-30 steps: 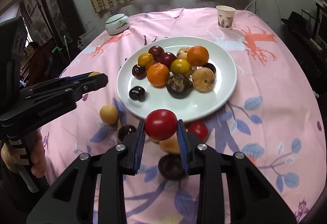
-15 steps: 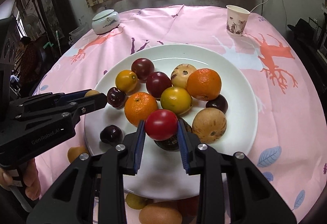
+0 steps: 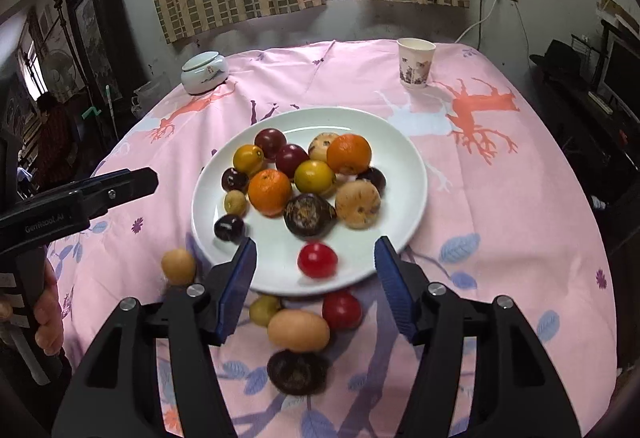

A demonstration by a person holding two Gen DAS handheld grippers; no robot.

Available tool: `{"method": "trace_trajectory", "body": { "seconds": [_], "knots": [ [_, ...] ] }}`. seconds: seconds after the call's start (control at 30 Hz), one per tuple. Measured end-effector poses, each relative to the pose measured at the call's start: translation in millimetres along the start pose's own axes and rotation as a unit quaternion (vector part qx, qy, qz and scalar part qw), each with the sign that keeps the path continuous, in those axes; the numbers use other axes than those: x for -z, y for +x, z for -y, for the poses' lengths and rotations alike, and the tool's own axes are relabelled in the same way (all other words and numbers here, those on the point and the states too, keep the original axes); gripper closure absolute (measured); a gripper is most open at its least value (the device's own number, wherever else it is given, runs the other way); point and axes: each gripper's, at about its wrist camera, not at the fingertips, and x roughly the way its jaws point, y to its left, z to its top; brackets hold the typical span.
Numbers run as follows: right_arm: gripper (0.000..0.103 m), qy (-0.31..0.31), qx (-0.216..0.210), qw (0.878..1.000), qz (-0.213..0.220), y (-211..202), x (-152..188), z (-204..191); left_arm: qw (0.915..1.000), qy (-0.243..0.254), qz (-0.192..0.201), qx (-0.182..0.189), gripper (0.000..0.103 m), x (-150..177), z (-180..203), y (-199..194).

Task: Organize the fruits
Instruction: 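Carry both fruits onto the white plate and open both tools, then withdraw both tools and grasp the dark brown round fruit with the right tool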

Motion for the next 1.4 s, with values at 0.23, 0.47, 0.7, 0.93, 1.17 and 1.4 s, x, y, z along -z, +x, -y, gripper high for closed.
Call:
{"method": "trace_trajectory", "body": {
  "seconds": [0.23,0.47,0.7,0.93,1.17,1.4],
  "knots": [
    [0.026,0.033,-0.011,0.999,-0.006,-33.9,54.5,1.7,0.9999,0.005,0.01,-0.003,0.038,71.4,10.5,-29.4],
    [0.026,0.013,-0.017,0.999,-0.036,-30.8,78.7,-13.9,0.9993,0.031,-0.021,-0.002,0.037,109.4,25.0,-27.7],
    [0.026,0.008,-0.007,0.998,-0.067,-9.1,88.4,-18.1,0.9994,0.021,-0.027,-0.005,0.034,114.7,19.3,-26.4],
    [0.026,0.0,0.014,0.997,-0.08,17.5,87.7,-19.5,0.9992,0.005,-0.04,0.001,0.034,116.7,12.6,-20.4],
    [0.027,-0.008,0.032,0.996,-0.083,37.5,86.5,-19.9,0.9992,0.002,-0.041,-0.001,0.034,117.8,10.2,-20.0],
    [0.059,-0.018,0.031,0.996,-0.078,36.9,85.5,-22.8,0.9991,0.0,-0.043,0.001,0.034,116.8,9.6,-17.5]
  ]
}}
